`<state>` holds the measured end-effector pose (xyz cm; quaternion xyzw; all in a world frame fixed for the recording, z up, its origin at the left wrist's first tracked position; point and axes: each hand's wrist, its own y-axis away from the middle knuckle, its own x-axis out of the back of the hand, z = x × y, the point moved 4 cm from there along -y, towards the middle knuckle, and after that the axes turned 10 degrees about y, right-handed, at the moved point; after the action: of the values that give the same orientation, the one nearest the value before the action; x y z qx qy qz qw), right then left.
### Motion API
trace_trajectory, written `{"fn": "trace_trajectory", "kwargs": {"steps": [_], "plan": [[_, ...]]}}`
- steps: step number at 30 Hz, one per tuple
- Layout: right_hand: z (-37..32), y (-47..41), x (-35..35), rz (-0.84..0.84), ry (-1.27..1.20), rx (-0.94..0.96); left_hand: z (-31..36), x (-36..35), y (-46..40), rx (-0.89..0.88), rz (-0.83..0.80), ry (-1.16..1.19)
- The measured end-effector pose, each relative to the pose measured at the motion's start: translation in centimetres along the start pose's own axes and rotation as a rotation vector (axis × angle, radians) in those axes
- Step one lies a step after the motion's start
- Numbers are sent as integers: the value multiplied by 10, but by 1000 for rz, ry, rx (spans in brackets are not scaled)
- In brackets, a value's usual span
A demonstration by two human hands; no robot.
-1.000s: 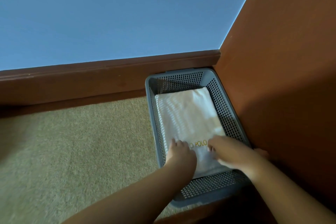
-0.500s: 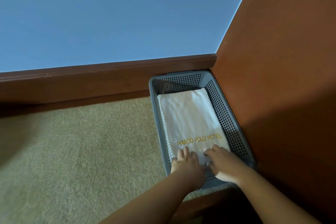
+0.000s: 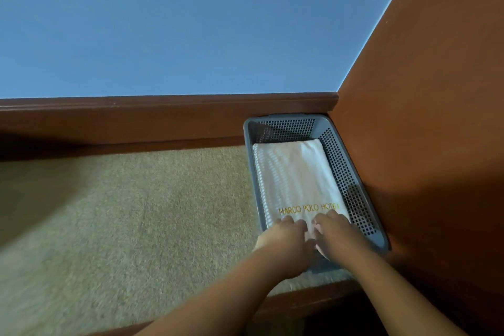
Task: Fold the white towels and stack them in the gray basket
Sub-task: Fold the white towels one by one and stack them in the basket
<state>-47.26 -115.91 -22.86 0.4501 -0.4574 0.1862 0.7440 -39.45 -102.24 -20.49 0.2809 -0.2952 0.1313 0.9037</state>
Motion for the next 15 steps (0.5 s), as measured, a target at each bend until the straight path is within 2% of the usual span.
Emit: {"fn": "trace_trajectory", "kwargs": {"steps": [4,8,15], "plan": [[-69,13,41,273,-239,151,-60,58,64,-25,341,91],[-167,31,86,509,-287,371,-150,112,150,173,551,34],[-371,72,151,483,-179,735,-282,185,321,502,908,86]]}}
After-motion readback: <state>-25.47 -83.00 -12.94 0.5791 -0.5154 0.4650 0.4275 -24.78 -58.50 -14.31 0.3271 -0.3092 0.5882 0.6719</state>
